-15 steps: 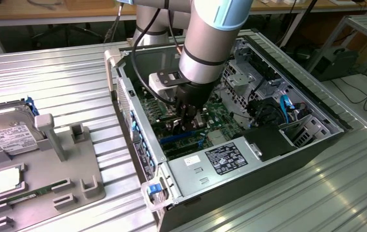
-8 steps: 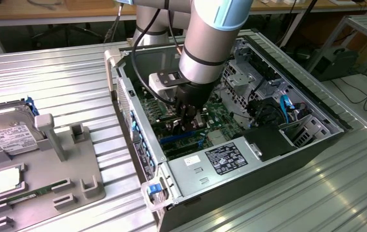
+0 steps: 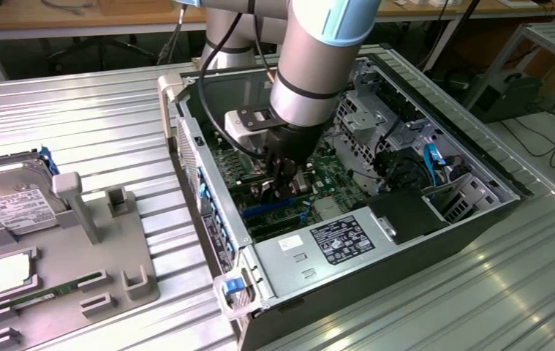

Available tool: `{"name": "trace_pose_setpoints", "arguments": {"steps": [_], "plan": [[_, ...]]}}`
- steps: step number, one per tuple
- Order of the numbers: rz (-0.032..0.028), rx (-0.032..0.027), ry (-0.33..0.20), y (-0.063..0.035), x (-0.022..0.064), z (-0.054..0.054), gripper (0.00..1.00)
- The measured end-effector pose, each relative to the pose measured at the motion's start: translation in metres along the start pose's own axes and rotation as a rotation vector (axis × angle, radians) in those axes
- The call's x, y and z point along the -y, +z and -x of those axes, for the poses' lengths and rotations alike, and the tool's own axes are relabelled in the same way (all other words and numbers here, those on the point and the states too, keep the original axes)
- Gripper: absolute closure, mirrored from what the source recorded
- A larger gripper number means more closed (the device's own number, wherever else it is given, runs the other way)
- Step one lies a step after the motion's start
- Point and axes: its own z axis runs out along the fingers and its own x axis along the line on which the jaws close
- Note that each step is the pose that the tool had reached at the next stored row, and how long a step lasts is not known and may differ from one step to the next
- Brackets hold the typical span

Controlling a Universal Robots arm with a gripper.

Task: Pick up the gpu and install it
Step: 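Insert the gpu into the slot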

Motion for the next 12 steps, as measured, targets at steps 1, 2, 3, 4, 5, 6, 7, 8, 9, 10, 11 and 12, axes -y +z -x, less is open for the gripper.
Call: {"name": "trace_pose_setpoints", "arguments": {"steps": [1, 2, 3, 4, 5, 6, 7, 8, 9, 10, 11, 12], "plan": [[-0.0003, 0.0, 0.0, 0.0, -0.0001, 0.0001, 0.72], [-0.0004, 0.0001, 0.0, 0.0, -0.0002, 0.0002, 0.72], [-0.0004, -0.0001, 0.0, 0.0002, -0.0002, 0.0002, 0.72], [-0.0004, -0.0001, 0.0, 0.0003, -0.0003, 0.0002, 0.72], [-0.0003, -0.0001, 0.0, 0.0005, -0.0003, 0.0002, 0.72], [-0.0003, 0.0, 0.0, 0.0008, -0.0004, 0.0002, 0.72], [-0.0004, 0.0001, 0.0, 0.0011, -0.0004, 0.0002, 0.72], [-0.0005, 0.0003, 0.0, 0.0017, -0.0004, 0.0002, 0.72], [-0.0005, 0.0002, 0.0, 0.0022, -0.0004, 0.0002, 0.72], [-0.0004, 0.0001, 0.0, 0.0027, -0.0005, 0.0002, 0.72], [-0.0003, -0.0001, 0.0, 0.0027, -0.0005, 0.0002, 0.72], [-0.0004, -0.0001, 0.0, 0.0027, -0.0005, 0.0004, 0.72]]}}
